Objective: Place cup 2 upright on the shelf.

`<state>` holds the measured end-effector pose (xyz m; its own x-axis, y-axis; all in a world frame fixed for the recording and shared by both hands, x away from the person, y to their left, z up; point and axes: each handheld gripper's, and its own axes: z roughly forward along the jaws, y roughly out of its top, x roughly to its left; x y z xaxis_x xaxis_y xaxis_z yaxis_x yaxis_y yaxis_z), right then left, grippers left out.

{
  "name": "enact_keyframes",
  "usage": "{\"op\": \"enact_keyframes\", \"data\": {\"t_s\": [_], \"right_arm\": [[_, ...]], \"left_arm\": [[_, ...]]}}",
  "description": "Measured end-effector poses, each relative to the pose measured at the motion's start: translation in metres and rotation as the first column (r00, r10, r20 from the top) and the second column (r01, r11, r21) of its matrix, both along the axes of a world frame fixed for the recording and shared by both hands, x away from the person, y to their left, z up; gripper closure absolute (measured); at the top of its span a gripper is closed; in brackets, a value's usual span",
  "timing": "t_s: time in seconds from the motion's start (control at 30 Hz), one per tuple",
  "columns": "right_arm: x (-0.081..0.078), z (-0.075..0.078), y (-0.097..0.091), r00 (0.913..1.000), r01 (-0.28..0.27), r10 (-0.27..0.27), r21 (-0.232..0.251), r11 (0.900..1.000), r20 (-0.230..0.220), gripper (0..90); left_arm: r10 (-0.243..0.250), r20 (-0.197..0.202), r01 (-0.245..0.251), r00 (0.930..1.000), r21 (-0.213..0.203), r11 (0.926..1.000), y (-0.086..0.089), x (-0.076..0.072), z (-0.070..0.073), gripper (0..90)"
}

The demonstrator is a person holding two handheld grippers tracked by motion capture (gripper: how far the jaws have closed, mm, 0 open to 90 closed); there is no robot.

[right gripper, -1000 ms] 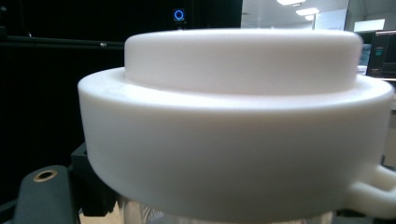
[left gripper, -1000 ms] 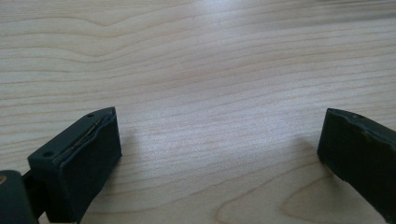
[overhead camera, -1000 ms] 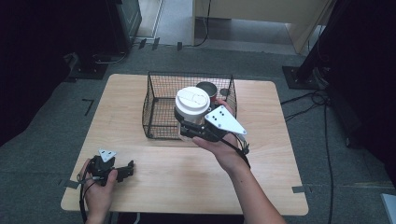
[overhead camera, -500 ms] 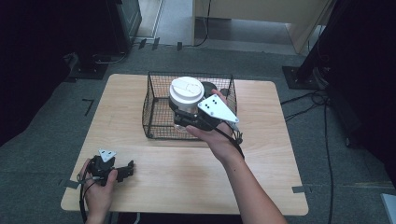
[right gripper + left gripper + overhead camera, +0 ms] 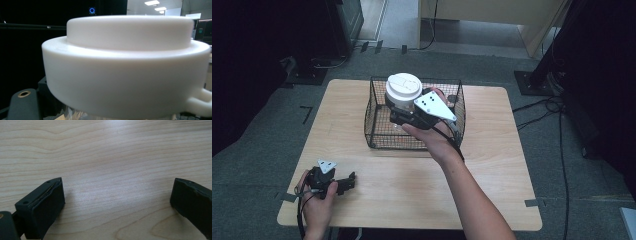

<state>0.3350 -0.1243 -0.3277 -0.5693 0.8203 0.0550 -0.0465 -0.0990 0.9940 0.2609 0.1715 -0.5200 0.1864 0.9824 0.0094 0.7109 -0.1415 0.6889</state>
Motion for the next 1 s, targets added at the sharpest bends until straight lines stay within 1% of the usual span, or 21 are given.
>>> {"op": "enact_keyframes", "data": {"t_s": [0.2, 0.37, 0.47, 0.57, 0.67, 0.8, 1.0], "right_arm": [[0.011, -0.002, 0.010, 1.0000, 0.002, -0.002, -0.005, 1.0000, -0.002, 15.7], [0.021, -0.006, 0.014, 0.9999, 0.013, -0.013, -0.017, 0.9998, -0.004, 15.7], [0.028, -0.010, 0.015, 0.9998, 0.018, -0.018, -0.015, 0.9997, -0.010, 15.7], [0.034, -0.015, 0.016, 0.9995, 0.024, -0.024, -0.006, 0.9997, -0.018, 15.7], [0.041, -0.021, 0.018, 0.9994, 0.034, -0.034, -0.016, 0.9993, -0.008, 15.8], [0.052, -0.031, 0.021, 0.9987, 0.041, -0.042, -0.030, 0.9987, -0.028, 15.8], [0.064, -0.042, 0.026, 0.9976, 0.053, -0.055, -0.044, 0.9976, -0.042, 15.8]], "left_arm": [[-0.001, 0.001, 0.001, 1.0000, 0.000, 1.0000, 0.000, 0.000, 0.000, 0.2], [-0.002, 0.000, 0.002, 1.0000, 0.002, 1.0000, 0.000, 0.000, 0.000, 0.2], [0.000, 0.003, 0.000, 1.0000, 0.000, 1.0000, 0.000, 0.000, 0.000, 0.2], [0.000, 0.003, 0.000, 1.0000, 0.000, 1.0000, 0.000, 0.000, 0.000, 0.2], [-0.001, 0.003, 0.001, 1.0000, 0.000, 1.0000, 0.000, 0.000, 0.000, 0.2], [0.000, 0.003, 0.000, 1.0000, 0.000, 1.0000, 0.000, 0.000, 0.000, 0.2], [0.000, 0.003, 0.000, 1.0000, 0.000, 1.0000, 0.000, 0.000, 0.000, 0.2]]}}
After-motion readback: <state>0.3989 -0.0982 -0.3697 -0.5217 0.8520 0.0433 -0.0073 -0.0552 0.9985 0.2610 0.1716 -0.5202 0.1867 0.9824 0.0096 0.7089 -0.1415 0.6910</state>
